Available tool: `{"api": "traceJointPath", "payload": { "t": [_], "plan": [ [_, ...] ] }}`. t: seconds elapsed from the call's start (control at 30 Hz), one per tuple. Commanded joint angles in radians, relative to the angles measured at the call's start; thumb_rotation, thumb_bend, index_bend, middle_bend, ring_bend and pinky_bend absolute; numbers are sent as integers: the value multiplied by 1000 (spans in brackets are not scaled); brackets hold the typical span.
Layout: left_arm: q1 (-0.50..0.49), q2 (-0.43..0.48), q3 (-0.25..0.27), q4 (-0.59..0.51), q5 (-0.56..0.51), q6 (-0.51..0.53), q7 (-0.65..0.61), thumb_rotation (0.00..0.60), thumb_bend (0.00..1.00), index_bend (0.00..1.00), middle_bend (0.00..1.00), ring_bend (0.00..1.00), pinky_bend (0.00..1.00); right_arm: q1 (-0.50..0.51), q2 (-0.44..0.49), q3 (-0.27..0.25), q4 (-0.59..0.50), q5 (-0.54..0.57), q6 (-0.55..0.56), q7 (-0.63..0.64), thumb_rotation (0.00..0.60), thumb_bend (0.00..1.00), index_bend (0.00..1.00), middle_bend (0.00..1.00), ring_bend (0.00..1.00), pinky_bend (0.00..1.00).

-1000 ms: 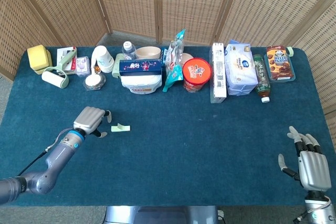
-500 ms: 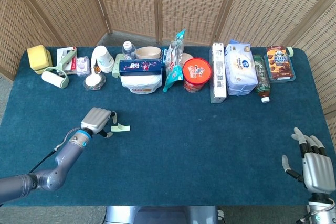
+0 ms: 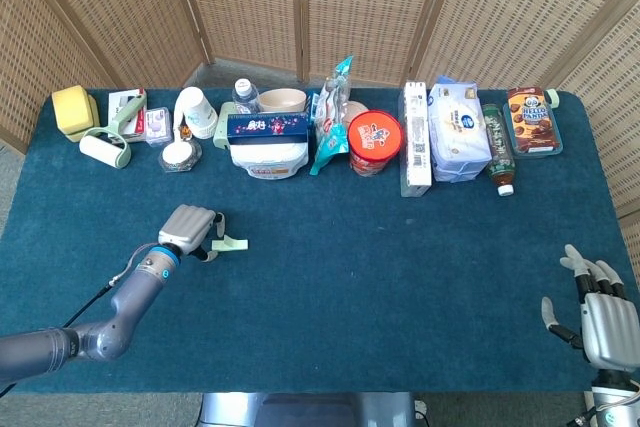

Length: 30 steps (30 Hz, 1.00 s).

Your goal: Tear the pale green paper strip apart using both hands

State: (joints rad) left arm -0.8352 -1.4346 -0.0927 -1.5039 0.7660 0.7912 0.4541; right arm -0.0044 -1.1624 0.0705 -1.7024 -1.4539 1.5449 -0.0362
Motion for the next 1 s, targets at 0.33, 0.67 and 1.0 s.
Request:
{"api": "traceJointPath", "payload": {
  "t": [0.33,0.67,1.0],
  "plan": [
    [-18,-10,14,-2,-25,10,12,600,226,476,1000,1000,1000,-6,1,0,5,1,1,11,489,464,20,278,178,140],
    [-32,-14,22,0,-50,17,22,600,227,477,1000,1000,1000,-11,3,-1,7,0,3,20,490,464,20,278,178,143],
    [-43,-20,32,-6,-62,30,38,600,263,502,1000,1000,1000,-16,4,0,11,0,8,35,490,464,20,278,176,156]
  ]
}}
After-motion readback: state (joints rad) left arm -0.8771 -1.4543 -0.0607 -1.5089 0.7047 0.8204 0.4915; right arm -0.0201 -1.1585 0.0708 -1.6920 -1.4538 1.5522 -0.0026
